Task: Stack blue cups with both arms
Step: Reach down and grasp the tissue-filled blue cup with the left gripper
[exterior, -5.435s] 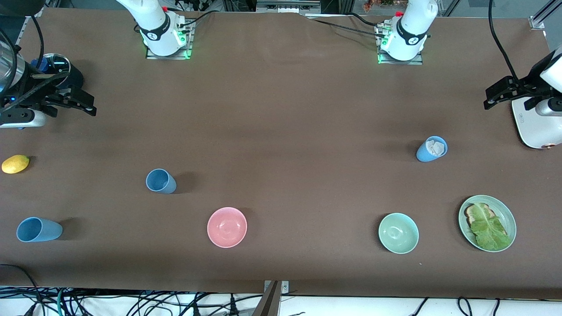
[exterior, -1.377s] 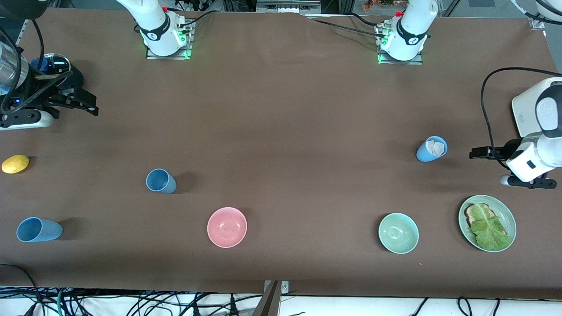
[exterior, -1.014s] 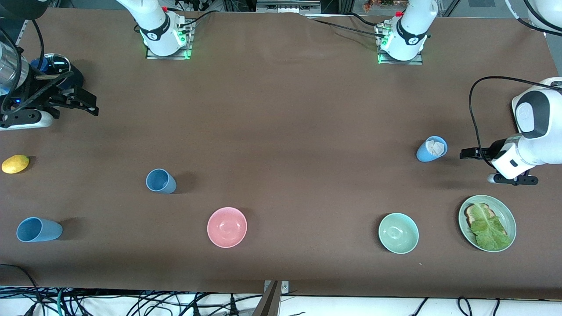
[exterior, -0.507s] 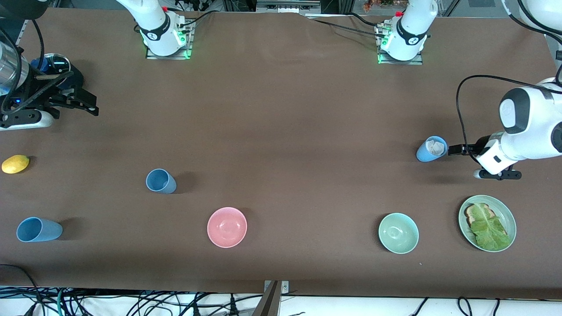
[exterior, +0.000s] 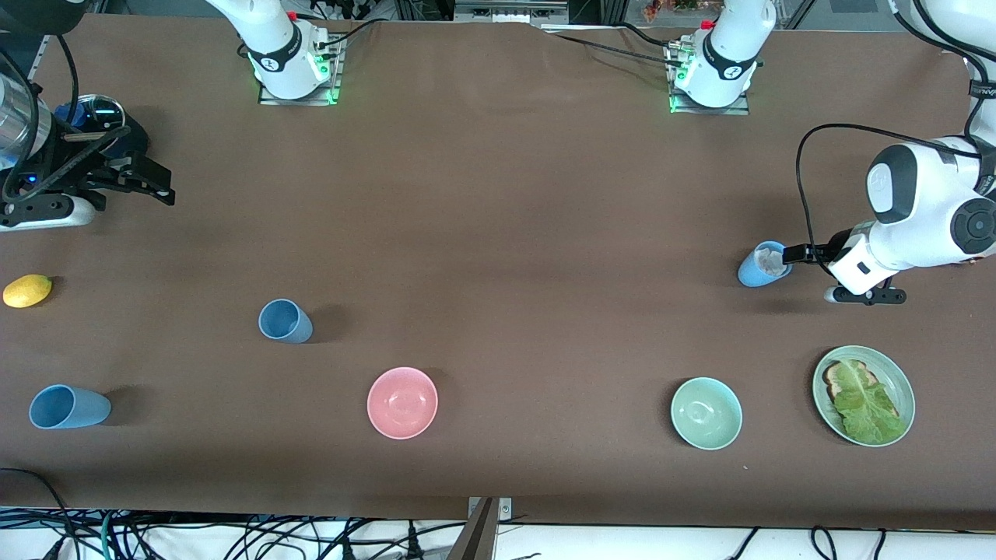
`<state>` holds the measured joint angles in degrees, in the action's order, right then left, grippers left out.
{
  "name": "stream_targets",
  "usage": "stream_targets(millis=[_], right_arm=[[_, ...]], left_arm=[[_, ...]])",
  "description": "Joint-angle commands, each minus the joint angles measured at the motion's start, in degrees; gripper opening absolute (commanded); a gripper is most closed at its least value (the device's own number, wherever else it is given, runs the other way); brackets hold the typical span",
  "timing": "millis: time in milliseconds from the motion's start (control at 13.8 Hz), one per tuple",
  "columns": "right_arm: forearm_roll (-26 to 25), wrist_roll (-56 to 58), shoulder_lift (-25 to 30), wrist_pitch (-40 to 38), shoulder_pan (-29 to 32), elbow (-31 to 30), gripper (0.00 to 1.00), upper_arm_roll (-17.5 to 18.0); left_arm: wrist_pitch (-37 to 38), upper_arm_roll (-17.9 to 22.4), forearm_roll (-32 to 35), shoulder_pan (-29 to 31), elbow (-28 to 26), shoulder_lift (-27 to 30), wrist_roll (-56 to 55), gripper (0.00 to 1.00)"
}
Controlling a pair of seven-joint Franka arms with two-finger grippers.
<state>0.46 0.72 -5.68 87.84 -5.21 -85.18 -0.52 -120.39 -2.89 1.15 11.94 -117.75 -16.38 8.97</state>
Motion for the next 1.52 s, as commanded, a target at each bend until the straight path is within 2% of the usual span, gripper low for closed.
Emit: stream_targets(millis=[0,435,580,725,870,1087,1159,1449], right_arm=[[0.07,0.69,-0.12,-0.39,0.11,0.28,1.00,0.17],[-0.02,0.51,-0.29,-0.48,0.11,0.37,1.00,0.09],[-0.02,0.34,-0.21,-0.56,0.11,0.37,1.00,0.17],[-0.02,0.25,-0.29,-0.48,0.11,0.28,1.00,0.17],[-0.02,0.25,-0.38,-0.39,0.11,0.28,1.00,0.17],[-0.02,0.25,-0.38,-0.39,0.11,0.11,1.00,0.17],[-0.10,0.25,-0.38,-0.39,0.11,0.11,1.00,0.17],[-0.19,0.25,-0.38,-0.30,0.11,0.11,1.00,0.09]], left_arm=[[-0.81,-0.53,1.31,-0.07,-1.60,0.56,-0.27,1.00],[-0.90,-0.53,1.49,-0.16,-1.08,-1.55,-0.27,0.99],[-0.90,-0.53,1.49,-0.16,-0.90,-2.26,-0.71,0.95],[-0.81,-0.53,1.49,-0.25,-0.90,-2.26,-0.97,0.73],[-0.81,-0.53,1.49,-0.33,-0.72,-2.52,-1.06,0.42],[-0.81,-0.53,1.49,-0.51,-0.64,-2.70,-1.15,0.03],[-0.72,-0.53,1.49,-0.77,-0.46,-2.70,-1.32,0.00],[-0.28,-0.53,1.49,-1.57,-0.20,-2.70,-4.22,0.00]])
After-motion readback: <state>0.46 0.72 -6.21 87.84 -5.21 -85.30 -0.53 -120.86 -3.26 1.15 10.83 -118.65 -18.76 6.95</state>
